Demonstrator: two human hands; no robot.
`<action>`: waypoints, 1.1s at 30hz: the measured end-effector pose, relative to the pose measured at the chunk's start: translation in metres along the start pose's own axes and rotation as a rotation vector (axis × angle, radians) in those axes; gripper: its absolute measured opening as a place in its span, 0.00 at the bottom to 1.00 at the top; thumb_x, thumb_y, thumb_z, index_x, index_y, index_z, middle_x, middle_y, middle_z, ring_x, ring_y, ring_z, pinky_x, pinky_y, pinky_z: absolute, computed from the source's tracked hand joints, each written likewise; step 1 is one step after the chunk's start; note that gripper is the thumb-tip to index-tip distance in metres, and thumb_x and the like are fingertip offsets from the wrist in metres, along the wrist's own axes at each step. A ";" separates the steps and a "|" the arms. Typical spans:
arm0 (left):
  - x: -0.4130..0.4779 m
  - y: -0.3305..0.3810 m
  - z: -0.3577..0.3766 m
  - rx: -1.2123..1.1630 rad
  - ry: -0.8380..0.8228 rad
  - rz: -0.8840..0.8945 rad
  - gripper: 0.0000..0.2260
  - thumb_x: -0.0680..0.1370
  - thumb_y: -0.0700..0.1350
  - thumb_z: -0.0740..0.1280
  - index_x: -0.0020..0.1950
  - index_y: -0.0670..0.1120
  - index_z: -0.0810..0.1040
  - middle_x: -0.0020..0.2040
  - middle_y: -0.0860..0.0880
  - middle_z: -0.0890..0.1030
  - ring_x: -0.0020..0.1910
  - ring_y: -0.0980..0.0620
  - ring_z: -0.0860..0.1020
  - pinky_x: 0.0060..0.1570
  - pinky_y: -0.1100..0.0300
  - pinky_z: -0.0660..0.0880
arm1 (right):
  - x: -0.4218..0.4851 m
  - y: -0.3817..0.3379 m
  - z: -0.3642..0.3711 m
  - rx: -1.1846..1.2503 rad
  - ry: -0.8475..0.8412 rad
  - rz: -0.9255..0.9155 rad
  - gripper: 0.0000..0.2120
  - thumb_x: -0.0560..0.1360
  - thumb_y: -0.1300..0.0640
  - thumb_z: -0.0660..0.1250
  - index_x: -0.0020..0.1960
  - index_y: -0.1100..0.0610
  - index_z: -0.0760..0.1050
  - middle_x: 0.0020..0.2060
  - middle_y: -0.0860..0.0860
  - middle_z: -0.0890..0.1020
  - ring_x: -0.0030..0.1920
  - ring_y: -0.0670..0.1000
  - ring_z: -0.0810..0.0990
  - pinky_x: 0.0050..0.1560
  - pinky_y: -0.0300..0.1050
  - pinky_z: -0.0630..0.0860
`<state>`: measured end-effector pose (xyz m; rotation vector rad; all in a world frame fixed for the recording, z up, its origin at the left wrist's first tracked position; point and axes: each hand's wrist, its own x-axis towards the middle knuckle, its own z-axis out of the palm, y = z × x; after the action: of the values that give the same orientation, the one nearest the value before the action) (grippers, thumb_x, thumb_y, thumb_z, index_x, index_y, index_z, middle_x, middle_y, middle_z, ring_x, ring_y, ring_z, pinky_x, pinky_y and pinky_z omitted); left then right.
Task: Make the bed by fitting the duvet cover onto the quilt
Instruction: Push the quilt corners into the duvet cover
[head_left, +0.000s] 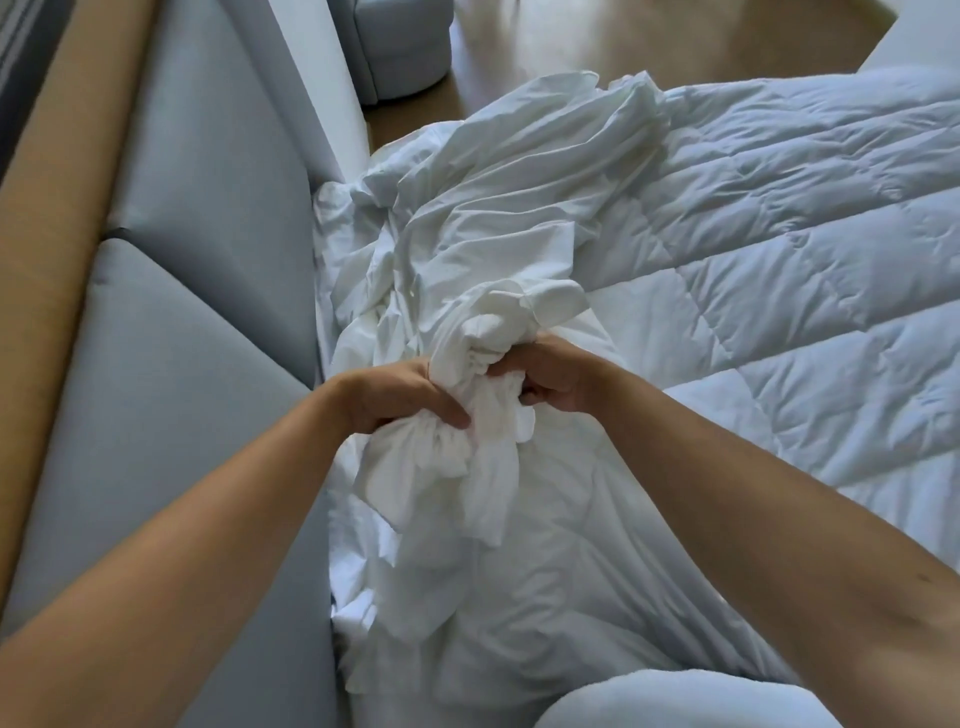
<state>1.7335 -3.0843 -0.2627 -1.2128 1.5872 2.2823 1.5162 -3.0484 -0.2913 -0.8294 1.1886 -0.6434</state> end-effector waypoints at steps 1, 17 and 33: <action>0.001 0.006 0.000 -0.016 -0.007 0.002 0.17 0.68 0.34 0.75 0.55 0.47 0.86 0.56 0.41 0.85 0.55 0.41 0.84 0.51 0.50 0.82 | -0.001 0.000 -0.005 0.008 -0.010 0.004 0.07 0.67 0.58 0.73 0.44 0.50 0.80 0.33 0.49 0.78 0.31 0.47 0.74 0.27 0.40 0.66; 0.008 0.068 0.011 0.155 0.233 -0.209 0.16 0.65 0.41 0.74 0.52 0.49 0.85 0.50 0.44 0.86 0.47 0.45 0.85 0.43 0.55 0.82 | -0.002 -0.005 -0.045 0.052 -0.162 -0.012 0.15 0.69 0.62 0.77 0.54 0.57 0.79 0.34 0.50 0.73 0.30 0.47 0.63 0.27 0.41 0.58; 0.019 0.090 0.019 0.016 0.412 -0.040 0.30 0.54 0.44 0.73 0.55 0.35 0.81 0.48 0.37 0.82 0.47 0.39 0.81 0.56 0.45 0.77 | -0.001 0.006 -0.051 0.031 -0.358 0.314 0.18 0.63 0.58 0.81 0.48 0.56 0.76 0.41 0.53 0.73 0.33 0.47 0.59 0.24 0.36 0.57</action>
<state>1.6655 -3.1153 -0.2055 -1.7827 1.6731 2.0845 1.4671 -3.0548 -0.3031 -0.6787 0.9511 -0.2412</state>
